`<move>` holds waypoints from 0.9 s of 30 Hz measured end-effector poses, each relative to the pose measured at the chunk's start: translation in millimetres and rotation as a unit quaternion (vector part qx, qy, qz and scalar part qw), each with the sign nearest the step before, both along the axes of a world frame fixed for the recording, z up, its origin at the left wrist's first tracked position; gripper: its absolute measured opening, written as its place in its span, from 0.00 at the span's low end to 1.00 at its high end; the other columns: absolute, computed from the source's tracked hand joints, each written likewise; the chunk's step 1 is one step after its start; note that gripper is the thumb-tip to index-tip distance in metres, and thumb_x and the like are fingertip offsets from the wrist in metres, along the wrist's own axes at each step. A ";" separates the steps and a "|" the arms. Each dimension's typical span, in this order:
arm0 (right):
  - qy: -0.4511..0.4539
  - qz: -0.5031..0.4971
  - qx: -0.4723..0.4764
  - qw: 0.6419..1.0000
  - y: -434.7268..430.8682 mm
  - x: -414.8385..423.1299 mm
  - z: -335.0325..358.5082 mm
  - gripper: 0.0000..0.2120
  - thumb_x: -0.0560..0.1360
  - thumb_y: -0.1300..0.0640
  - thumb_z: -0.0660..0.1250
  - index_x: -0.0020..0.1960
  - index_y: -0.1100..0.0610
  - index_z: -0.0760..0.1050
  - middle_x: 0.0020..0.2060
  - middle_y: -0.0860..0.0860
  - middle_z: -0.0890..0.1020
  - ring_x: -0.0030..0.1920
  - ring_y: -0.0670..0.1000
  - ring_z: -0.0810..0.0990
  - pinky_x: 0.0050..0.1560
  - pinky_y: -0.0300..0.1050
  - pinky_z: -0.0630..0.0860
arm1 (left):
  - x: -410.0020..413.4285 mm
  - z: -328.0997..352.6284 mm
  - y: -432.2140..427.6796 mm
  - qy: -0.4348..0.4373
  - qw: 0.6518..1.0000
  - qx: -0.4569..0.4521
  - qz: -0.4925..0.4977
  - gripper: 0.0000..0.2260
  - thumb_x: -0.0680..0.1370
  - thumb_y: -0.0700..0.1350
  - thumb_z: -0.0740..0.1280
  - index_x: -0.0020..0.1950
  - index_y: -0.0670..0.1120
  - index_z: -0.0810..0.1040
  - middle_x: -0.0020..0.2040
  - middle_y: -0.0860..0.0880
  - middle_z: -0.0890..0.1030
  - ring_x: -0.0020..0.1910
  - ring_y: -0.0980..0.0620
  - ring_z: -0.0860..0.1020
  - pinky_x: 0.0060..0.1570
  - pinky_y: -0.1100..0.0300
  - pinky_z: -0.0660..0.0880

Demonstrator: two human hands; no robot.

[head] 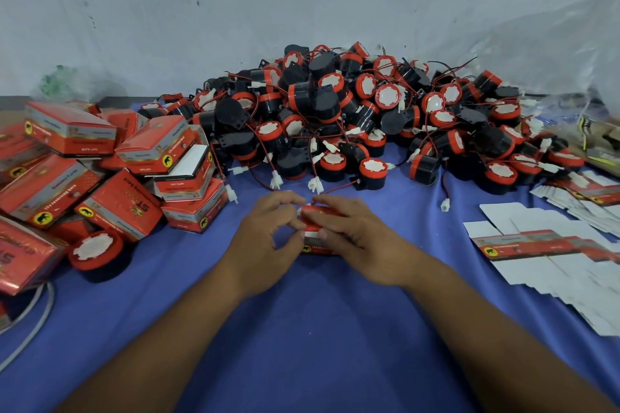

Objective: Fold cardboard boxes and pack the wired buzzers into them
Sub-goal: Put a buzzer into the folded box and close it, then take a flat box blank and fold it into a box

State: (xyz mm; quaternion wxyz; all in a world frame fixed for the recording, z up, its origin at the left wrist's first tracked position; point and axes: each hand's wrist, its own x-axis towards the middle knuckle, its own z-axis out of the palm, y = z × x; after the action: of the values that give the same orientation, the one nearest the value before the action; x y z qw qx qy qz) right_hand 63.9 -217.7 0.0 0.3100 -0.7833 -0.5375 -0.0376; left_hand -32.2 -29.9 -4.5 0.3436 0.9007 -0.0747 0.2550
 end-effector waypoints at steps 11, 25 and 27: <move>0.027 -0.031 0.045 0.998 -7.4 5.6 -8.0 0.28 0.77 0.52 0.72 0.75 0.50 0.69 0.79 0.51 0.56 0.78 0.53 0.58 0.76 0.52 0.62 | -1.4 -7.6 3.5 0.026 0.999 -0.021 -0.014 0.06 0.77 0.38 0.70 0.51 0.47 0.78 0.64 0.62 0.75 0.63 0.62 0.73 0.63 0.59 0.71; 0.265 -0.012 0.111 0.958 -7.7 2.9 -6.0 0.22 0.73 0.44 0.74 0.65 0.46 0.75 0.56 0.44 0.82 0.57 0.46 0.82 0.55 0.42 0.80 | 0.6 -9.7 6.3 0.063 0.997 -0.038 -0.006 0.22 0.74 0.56 0.73 0.65 0.65 0.69 0.59 0.63 0.76 0.58 0.63 0.74 0.58 0.70 0.70; 0.249 -0.011 0.116 0.962 -5.5 2.0 -3.2 0.22 0.72 0.44 0.76 0.62 0.48 0.76 0.54 0.45 0.82 0.55 0.48 0.83 0.54 0.43 0.80 | -0.8 -6.4 5.6 0.067 0.996 -0.063 -0.014 0.20 0.73 0.58 0.73 0.62 0.67 0.69 0.57 0.67 0.76 0.56 0.66 0.75 0.54 0.74 0.70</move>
State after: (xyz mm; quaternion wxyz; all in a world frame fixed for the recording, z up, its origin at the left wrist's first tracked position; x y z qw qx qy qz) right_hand 65.9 -223.2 -3.2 0.5224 -0.7323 -0.4270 0.0927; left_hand -33.0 -24.2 -10.9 0.4075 0.8912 -0.0480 0.1935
